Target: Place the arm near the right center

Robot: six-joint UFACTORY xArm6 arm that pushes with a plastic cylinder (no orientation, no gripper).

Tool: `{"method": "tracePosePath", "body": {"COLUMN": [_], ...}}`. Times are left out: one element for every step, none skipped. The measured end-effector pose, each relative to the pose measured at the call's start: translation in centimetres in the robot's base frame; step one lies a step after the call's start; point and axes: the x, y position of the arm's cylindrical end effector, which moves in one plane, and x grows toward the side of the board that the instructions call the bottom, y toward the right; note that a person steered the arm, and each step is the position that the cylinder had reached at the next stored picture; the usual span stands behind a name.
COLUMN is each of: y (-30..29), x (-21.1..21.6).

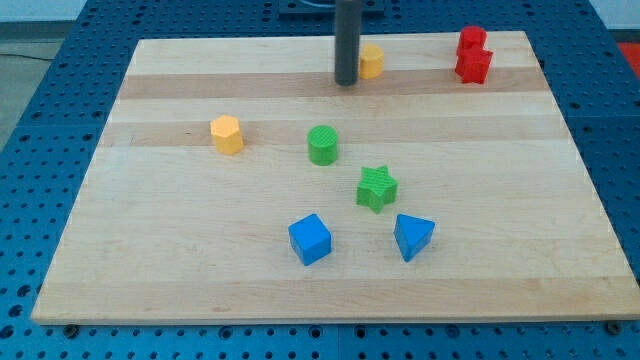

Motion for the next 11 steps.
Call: {"method": "tracePosePath", "body": {"y": [5.4,13.0,4.2,-5.6,-11.6,-16.5,-14.7,-8.2,-5.7,-8.9,-13.2], "x": [-2.2,-2.4,1.8,7.6,14.7,14.8,9.9,7.7,4.4,4.3,3.7]}}
